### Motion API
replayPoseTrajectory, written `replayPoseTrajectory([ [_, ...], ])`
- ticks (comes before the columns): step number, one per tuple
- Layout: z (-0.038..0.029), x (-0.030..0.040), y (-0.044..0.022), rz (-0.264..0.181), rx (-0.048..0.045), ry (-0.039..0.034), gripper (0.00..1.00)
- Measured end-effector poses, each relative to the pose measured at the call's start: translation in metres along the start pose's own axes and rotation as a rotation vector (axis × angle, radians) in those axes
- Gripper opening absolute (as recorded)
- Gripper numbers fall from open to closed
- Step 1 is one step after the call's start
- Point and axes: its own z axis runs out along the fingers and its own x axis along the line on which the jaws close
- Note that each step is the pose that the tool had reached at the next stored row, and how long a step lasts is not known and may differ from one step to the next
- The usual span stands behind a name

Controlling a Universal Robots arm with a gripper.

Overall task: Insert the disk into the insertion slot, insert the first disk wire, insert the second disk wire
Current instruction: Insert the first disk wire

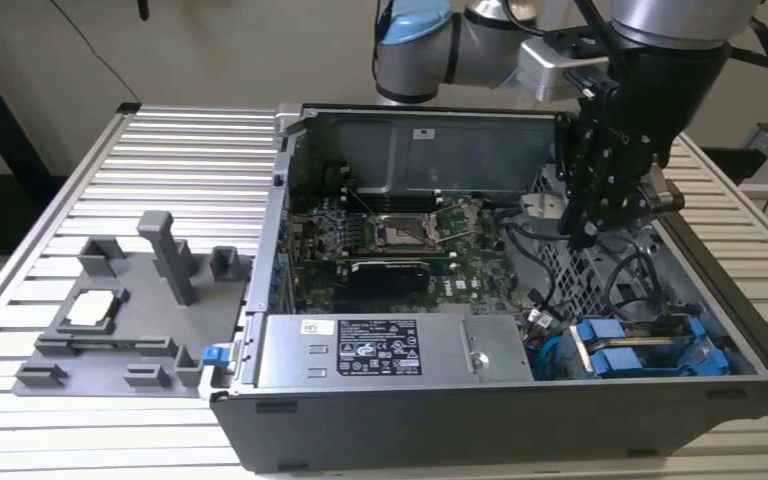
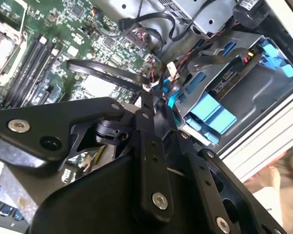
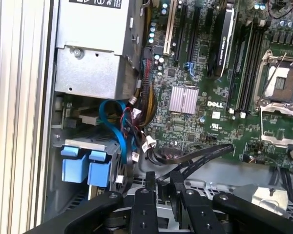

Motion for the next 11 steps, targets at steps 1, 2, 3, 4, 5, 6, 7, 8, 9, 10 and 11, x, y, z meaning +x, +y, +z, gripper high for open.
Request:
replayPoseTrajectory([
  [1, 0.0002, -0.0002, 0.0000, -0.007, 0.0003, 0.0005, 0.27],
  [2, 0.0002, -0.0005, 0.0000, -0.012, 0.0005, 0.0014, 0.27],
  [3, 0.0003, -0.0008, -0.0001, -0.016, 0.0007, 0.0019, 0.27],
  [4, 0.0006, -0.0010, -0.0001, -0.020, 0.0011, 0.0020, 0.27],
  [5, 0.0007, -0.0011, -0.0001, -0.025, 0.0014, 0.0019, 0.27],
  [6, 0.0008, -0.0012, -0.0001, -0.028, 0.0018, 0.0021, 0.27],
  [7, 0.0008, -0.0012, -0.0001, -0.028, 0.0021, 0.0021, 0.27],
  [8, 0.0007, -0.0012, -0.0001, -0.028, 0.0021, 0.0023, 0.27],
  [9, 0.0008, -0.0013, -0.0001, -0.028, 0.0023, 0.0023, 0.27],
  [10, 0.0008, -0.0013, -0.0001, -0.028, 0.0024, 0.0022, 0.27],
  [11, 0.0008, -0.0013, -0.0001, -0.028, 0.0025, 0.0023, 0.27],
])
